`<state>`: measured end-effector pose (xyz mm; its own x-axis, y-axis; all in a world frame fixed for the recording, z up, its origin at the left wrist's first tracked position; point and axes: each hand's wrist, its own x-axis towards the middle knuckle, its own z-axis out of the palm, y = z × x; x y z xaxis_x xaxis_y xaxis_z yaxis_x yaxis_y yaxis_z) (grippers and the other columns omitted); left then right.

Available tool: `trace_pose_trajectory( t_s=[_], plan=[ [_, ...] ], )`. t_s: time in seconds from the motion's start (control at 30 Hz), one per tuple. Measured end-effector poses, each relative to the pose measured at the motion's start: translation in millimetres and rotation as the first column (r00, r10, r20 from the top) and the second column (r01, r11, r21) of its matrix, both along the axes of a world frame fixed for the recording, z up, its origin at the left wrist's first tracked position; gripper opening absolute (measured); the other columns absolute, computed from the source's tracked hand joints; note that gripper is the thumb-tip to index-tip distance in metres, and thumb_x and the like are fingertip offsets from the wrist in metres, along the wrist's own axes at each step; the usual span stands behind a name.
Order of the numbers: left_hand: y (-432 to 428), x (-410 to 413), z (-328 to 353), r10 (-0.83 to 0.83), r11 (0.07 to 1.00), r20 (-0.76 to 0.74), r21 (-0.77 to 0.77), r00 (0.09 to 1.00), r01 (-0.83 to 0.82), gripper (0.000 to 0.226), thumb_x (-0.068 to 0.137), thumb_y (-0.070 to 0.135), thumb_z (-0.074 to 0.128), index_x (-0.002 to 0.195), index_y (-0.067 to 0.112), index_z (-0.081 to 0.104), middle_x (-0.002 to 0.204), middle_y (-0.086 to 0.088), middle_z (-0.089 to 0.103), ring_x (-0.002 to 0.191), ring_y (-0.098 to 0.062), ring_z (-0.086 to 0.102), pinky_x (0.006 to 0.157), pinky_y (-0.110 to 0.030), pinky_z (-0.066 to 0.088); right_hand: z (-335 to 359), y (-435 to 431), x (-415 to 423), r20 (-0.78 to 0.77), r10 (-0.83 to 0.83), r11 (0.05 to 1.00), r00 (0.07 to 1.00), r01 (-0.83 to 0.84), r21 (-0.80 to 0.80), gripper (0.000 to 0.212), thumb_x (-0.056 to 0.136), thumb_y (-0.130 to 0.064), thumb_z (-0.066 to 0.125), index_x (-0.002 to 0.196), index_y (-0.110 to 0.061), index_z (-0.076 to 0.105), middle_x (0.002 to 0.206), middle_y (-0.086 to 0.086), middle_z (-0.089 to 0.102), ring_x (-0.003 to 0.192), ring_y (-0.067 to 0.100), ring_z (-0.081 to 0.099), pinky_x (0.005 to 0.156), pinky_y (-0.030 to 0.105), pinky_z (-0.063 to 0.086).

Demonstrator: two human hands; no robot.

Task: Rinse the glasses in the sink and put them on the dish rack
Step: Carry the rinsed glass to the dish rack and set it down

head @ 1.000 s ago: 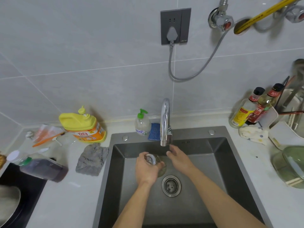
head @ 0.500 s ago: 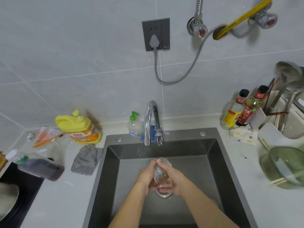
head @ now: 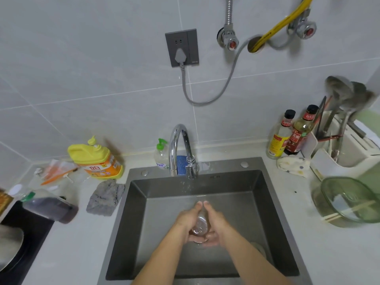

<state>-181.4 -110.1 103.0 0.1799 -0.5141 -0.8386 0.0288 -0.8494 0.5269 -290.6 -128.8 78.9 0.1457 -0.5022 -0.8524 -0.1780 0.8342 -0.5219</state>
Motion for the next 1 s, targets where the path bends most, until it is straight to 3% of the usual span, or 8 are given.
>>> trace_pose_trajectory(
  t_s=[0.13,0.23,0.37,0.47,0.57,0.73,0.83,1.0],
  plan=[
    [8,20,-2,-0.036,0.998,-0.126,0.049,0.991,0.043,0.058,0.094,0.062,0.065,0.121,0.012,0.068,0.102,-0.018,0.08,0.086,-0.031,0.08,0.072,-0.049,0.066,-4,5,6,-0.004,0.075,0.993,0.997,-0.076,-0.09,0.059,0.093,-0.071,0.051,0.109,-0.018,0.07,0.094,0.011,0.079,0.084,0.028,0.078,0.079,0.043,0.065],
    [8,41,-15,-0.085,0.996,-0.112,-0.044,0.99,0.08,0.063,0.092,0.068,0.06,0.12,0.014,0.072,0.097,-0.008,0.082,0.084,-0.021,0.079,0.062,-0.029,0.06,0,11,14,-0.055,0.095,0.97,0.994,-0.105,-0.218,0.061,0.093,-0.066,0.056,0.113,-0.01,0.07,0.103,0.011,0.077,0.09,0.023,0.075,0.082,0.035,0.062],
    [9,59,-18,-0.16,0.972,-0.143,-0.196,0.977,0.13,0.048,0.103,0.052,0.055,0.117,0.009,0.072,0.084,-0.003,0.078,0.069,-0.012,0.075,0.057,-0.021,0.057,2,26,28,0.035,-0.07,0.954,0.997,0.077,-0.291,0.059,0.088,-0.052,0.074,0.127,-0.013,0.052,0.106,0.006,0.072,0.092,0.018,0.073,0.085,0.037,0.063],
    [2,64,-18,-0.285,0.926,-0.216,-0.314,0.934,0.21,0.038,0.105,0.039,0.054,0.112,0.009,0.076,0.099,-0.011,0.081,0.079,-0.017,0.076,0.072,-0.029,0.06,3,40,38,0.134,-0.208,0.912,0.969,0.241,-0.331,0.049,0.091,-0.033,0.076,0.128,-0.012,0.051,0.109,0.008,0.074,0.095,0.022,0.075,0.087,0.039,0.062],
    [2,67,-9,-0.323,0.899,-0.238,-0.381,0.916,0.217,0.019,0.1,0.03,0.067,0.105,0.012,0.067,0.083,-0.003,0.078,0.064,-0.01,0.072,0.059,-0.027,0.059,11,53,38,0.182,-0.292,0.846,0.939,0.342,-0.409,0.065,0.079,-0.048,0.085,0.131,-0.021,0.055,0.119,0.002,0.076,0.106,0.019,0.074,0.102,0.043,0.055],
    [9,61,4,-0.363,0.847,-0.306,-0.502,0.88,0.175,0.056,0.08,0.034,0.088,0.126,0.017,0.062,0.122,-0.012,0.075,0.107,-0.025,0.075,0.09,-0.039,0.06,46,87,31,0.224,-0.362,0.744,0.905,0.425,-0.516,0.045,0.092,-0.031,0.075,0.13,-0.036,0.052,0.114,-0.027,0.063,0.097,-0.009,0.066,0.081,0.012,0.049],
    [17,43,15,-0.513,0.782,-0.325,-0.559,0.794,0.276,0.066,0.072,0.038,0.09,0.13,0.02,0.064,0.125,-0.008,0.075,0.118,-0.029,0.07,0.108,-0.05,0.051,59,108,14,0.192,-0.432,0.665,0.881,0.455,-0.593,0.057,0.087,-0.033,0.079,0.133,-0.028,0.048,0.12,-0.017,0.068,0.103,-0.005,0.068,0.088,0.016,0.054],
    [38,-15,34,-0.69,0.657,-0.285,-0.632,0.665,0.411,0.074,0.071,0.022,0.093,0.137,0.015,0.059,0.124,-0.007,0.075,0.116,-0.024,0.071,0.1,-0.039,0.056,81,159,-29,0.184,-0.598,0.511,0.78,0.549,-0.661,0.064,0.075,-0.043,0.084,0.129,-0.031,0.054,0.126,-0.011,0.07,0.118,0.005,0.066,0.101,0.029,0.054]
  ],
)
